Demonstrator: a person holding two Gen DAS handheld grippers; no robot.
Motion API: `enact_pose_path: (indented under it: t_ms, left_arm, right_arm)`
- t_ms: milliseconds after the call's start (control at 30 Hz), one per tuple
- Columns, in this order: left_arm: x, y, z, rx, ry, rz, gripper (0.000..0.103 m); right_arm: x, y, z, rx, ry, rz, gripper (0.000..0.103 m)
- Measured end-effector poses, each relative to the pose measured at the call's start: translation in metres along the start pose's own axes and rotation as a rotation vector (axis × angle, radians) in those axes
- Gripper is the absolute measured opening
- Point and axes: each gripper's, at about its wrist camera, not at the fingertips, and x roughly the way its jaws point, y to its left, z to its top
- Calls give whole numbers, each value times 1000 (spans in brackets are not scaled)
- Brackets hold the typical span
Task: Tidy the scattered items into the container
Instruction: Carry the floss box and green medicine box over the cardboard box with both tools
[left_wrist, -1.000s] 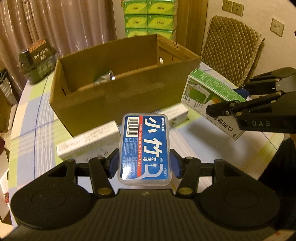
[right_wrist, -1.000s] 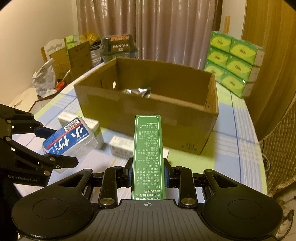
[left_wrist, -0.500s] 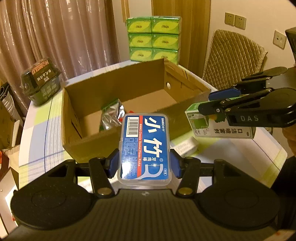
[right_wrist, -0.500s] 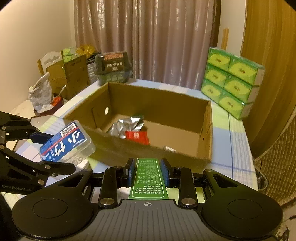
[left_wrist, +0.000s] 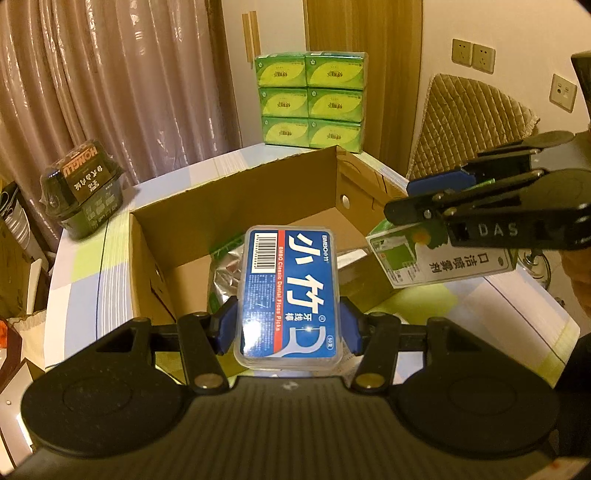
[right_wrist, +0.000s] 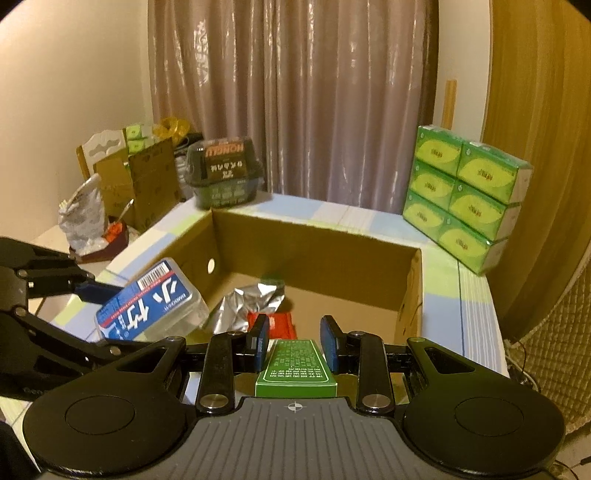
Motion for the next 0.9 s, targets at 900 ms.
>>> enact_pose_path:
  t_ms: [900]
  left_arm:
    - [67,37,41,-39,20,12,51]
  right_arm:
    - [75,-32,44,-24,-36,-35,27]
